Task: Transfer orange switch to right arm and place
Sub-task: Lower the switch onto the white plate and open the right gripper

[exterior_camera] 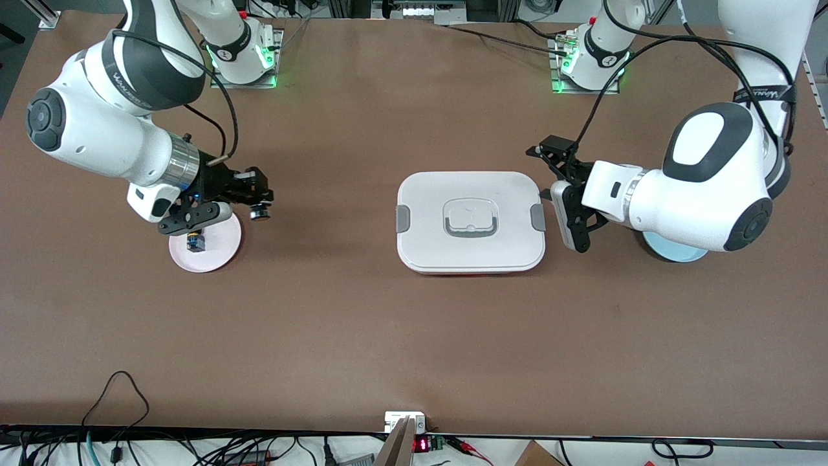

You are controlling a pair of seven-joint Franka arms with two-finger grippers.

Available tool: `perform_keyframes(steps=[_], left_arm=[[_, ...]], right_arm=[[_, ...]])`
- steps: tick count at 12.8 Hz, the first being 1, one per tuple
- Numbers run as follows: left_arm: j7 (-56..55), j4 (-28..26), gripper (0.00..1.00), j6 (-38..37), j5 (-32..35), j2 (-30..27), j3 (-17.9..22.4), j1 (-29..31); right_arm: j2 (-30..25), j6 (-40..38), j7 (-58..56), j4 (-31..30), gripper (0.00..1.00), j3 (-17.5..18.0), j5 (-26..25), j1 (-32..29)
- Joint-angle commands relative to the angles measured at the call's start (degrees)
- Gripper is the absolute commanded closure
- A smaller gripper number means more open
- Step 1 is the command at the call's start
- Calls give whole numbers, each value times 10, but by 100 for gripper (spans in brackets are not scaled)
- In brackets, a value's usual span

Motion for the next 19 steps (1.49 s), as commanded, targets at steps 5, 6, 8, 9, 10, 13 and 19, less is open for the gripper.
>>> perform_keyframes(steps=[5,6,8,9,10,13,19], left_arm=[[-168,4,0,-35,334,-69,-7,-2],[-219,3,0,-34,360,-84,-8,-2],[-326,10,0,-34,361,-89,-7,-3],[-358,42,0,-38,358,-89,-8,-4],[-366,52,0,-36,350,-94,2,-8],[-404,-22,0,57,248,-175,150,-63],[-384,-207,0,176,230,-318,208,-95]], right_arm=[[-4,78,1,-93,89,-8,-142,-17],[-2,113,1,-119,89,-8,-142,-19],[8,174,1,-161,89,-8,-146,-28],[17,204,1,-179,89,-8,-148,-36],[29,232,-3,-194,89,-8,-148,-41],[65,333,-31,-242,88,-8,-148,-63],[119,388,-61,-248,87,-8,-148,-91]])
